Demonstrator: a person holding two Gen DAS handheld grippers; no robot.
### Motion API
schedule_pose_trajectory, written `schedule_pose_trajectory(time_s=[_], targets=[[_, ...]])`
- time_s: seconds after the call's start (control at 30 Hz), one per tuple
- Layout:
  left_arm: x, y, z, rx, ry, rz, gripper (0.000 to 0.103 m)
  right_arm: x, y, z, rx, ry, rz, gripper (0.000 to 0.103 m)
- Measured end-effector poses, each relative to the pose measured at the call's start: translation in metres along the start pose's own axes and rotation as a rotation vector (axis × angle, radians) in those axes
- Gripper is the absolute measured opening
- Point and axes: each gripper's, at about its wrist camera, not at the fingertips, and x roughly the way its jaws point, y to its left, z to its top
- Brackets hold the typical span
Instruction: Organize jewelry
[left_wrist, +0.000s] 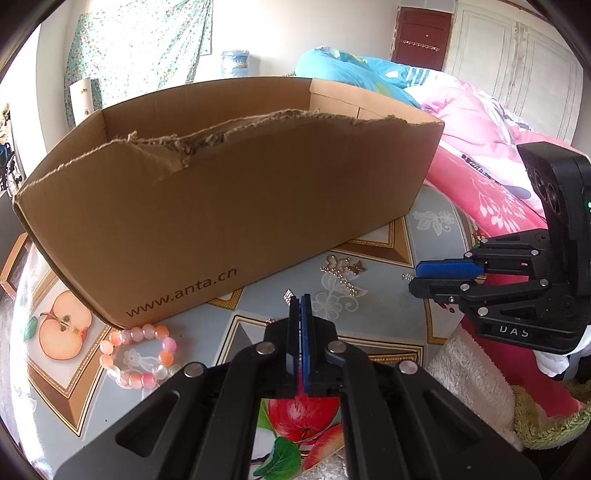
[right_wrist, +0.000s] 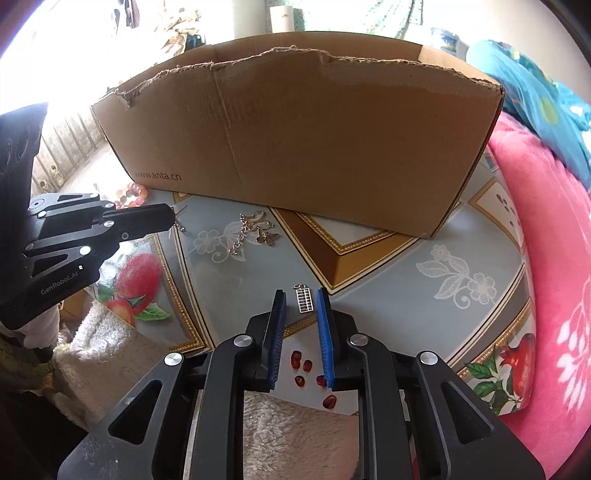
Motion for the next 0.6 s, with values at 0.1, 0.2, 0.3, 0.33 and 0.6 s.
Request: schedule_pose_trajectory(time_s=[0.1,0.2,0.3,0.33,0.6], targets=[[0.001,0.000,0.001,-0.003,-0.002,-0.003,0.000,0.000,0.003,0.001,0.014,0.002,-0.007,0.007],[0.002,0.000,0.001,-0.002,-0.001,-0.003,0.000,0.000,0.007,0.001,0.035,0.001,-0.007,0.006],[0.002,0.000,0.001,-0.002,-0.001,-0.002,0.000,0.000,0.010,0.001,0.054,0.001,-0.005,0.006],[0.002,0.000,0.001,-0.003,-0.002,-0.003,0.000,-0.002,0.007,0.002,0.065,0.001,0.001,0.006],[0.001,0.001,0.000,-0.004,-0.003,-0.003,0.000,-0.011,-0.009,0.002,0.139,0.007,0.060,0.008]])
